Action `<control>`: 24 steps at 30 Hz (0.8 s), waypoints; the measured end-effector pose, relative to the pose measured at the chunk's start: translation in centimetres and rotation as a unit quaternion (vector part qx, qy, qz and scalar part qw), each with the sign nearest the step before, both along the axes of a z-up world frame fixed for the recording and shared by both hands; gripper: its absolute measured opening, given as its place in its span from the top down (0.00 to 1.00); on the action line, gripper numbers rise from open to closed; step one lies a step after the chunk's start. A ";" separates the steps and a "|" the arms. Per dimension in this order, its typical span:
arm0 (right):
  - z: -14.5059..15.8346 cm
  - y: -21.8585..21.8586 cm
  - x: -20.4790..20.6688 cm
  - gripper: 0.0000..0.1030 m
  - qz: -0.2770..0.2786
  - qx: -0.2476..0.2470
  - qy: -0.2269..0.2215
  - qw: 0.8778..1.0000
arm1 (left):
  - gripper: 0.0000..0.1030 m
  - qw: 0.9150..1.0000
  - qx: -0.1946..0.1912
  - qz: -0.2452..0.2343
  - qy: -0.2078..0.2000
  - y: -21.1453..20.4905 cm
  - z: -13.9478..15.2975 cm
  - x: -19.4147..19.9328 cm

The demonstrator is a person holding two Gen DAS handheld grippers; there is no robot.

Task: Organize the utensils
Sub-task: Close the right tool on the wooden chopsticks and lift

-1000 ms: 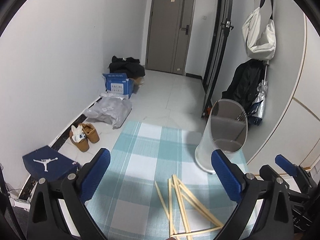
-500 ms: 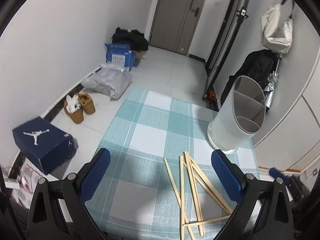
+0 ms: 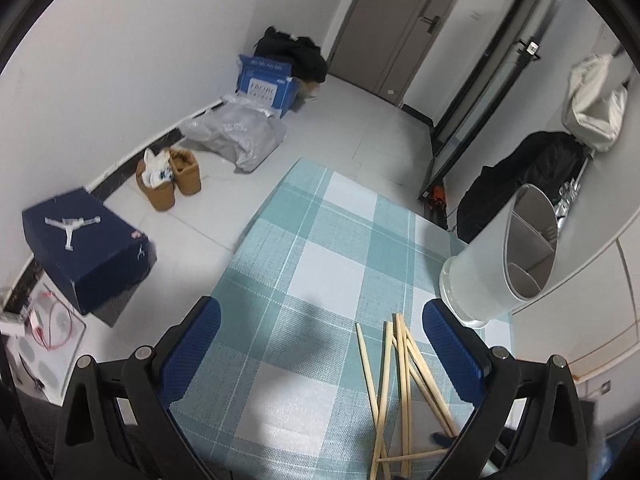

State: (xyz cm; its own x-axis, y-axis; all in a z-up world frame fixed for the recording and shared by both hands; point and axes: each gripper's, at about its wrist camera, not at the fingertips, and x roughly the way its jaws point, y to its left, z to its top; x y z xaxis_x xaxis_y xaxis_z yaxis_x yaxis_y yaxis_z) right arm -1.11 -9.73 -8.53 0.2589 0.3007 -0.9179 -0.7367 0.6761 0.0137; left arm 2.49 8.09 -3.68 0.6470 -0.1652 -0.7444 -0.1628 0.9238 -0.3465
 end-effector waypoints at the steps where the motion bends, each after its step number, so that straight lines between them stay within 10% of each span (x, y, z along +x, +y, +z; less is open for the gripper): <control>1: -0.5 0.4 -0.2 0.57 0.013 -0.014 -0.001 1.000 | 0.03 1.000 -0.006 0.002 0.005 0.2 -0.1 0.1; 16: -2.7 1.3 1.3 0.96 0.059 -0.038 -0.017 0.997 | 0.03 0.999 -0.018 0.023 0.027 1.5 -0.8 0.5; 24: -1.3 0.2 2.9 0.96 0.013 0.004 -0.028 1.000 | 0.03 0.999 0.005 0.018 0.034 0.9 -1.4 0.6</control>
